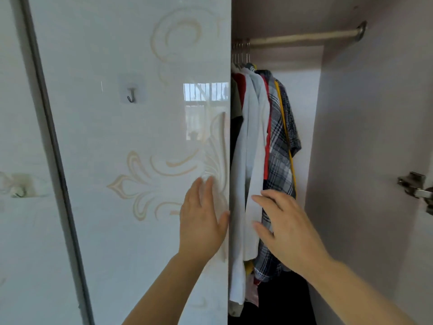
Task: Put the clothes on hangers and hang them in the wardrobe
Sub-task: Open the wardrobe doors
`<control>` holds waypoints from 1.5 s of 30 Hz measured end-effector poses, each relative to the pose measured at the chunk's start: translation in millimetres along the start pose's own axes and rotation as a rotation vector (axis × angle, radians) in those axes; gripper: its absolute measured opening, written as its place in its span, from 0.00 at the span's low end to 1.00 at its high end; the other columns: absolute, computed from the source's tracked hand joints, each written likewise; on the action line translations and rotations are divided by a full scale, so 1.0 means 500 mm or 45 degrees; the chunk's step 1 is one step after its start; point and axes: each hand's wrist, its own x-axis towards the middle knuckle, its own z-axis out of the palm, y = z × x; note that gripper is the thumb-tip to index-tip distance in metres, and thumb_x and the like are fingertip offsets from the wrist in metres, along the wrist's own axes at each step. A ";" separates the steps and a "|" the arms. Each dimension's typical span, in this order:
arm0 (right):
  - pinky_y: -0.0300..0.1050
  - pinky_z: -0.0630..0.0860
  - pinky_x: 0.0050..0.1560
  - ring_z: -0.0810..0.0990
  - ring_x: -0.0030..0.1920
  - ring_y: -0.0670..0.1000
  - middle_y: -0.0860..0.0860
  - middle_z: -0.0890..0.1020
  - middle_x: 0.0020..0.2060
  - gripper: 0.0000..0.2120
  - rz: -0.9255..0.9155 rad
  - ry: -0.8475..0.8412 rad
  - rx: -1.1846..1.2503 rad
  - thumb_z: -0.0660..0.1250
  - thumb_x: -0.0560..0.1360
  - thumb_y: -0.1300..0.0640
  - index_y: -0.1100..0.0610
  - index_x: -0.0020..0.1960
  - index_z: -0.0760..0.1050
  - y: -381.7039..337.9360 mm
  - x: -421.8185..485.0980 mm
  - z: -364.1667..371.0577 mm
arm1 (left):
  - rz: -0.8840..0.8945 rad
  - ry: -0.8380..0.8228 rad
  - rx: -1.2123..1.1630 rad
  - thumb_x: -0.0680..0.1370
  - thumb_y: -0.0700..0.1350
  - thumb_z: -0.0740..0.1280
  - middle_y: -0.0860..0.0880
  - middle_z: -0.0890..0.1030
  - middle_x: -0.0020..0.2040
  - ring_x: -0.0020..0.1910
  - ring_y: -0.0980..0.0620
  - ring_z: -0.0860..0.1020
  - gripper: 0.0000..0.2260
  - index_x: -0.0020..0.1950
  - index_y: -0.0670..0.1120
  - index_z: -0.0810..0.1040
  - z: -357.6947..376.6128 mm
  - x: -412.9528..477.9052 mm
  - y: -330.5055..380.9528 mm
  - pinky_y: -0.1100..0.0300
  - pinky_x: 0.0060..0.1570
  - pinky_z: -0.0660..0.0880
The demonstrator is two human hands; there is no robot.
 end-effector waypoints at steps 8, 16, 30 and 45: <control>0.27 0.51 0.61 0.62 0.63 0.41 0.48 0.70 0.64 0.21 0.027 0.092 0.270 0.64 0.76 0.54 0.54 0.68 0.68 0.004 0.077 0.062 | -0.143 0.173 -0.347 0.73 0.46 0.70 0.44 0.64 0.69 0.66 0.55 0.59 0.33 0.73 0.41 0.60 0.035 0.036 -0.005 0.60 0.64 0.57; 0.29 0.55 0.61 0.62 0.65 0.40 0.40 0.64 0.61 0.22 -0.027 0.085 0.575 0.60 0.78 0.56 0.49 0.71 0.63 0.015 0.124 0.070 | -0.217 0.188 -0.489 0.72 0.52 0.69 0.55 0.66 0.66 0.64 0.69 0.60 0.29 0.70 0.50 0.63 -0.001 0.018 -0.006 0.62 0.65 0.64; 0.27 0.58 0.66 0.61 0.68 0.34 0.31 0.63 0.66 0.28 -0.551 -0.090 1.248 0.64 0.74 0.53 0.36 0.68 0.56 -0.128 0.127 0.036 | -0.468 0.181 -0.539 0.64 0.61 0.72 0.67 0.73 0.54 0.53 0.67 0.74 0.24 0.57 0.65 0.69 -0.228 -0.113 0.016 0.73 0.43 0.74; 0.28 0.48 0.63 0.44 0.69 0.29 0.33 0.47 0.70 0.38 -0.899 -0.053 1.276 0.59 0.64 0.31 0.29 0.67 0.40 -0.563 0.113 0.025 | -0.414 0.360 0.129 0.64 0.65 0.68 0.65 0.62 0.69 0.67 0.62 0.64 0.39 0.71 0.61 0.56 -0.590 -0.288 -0.079 0.60 0.64 0.67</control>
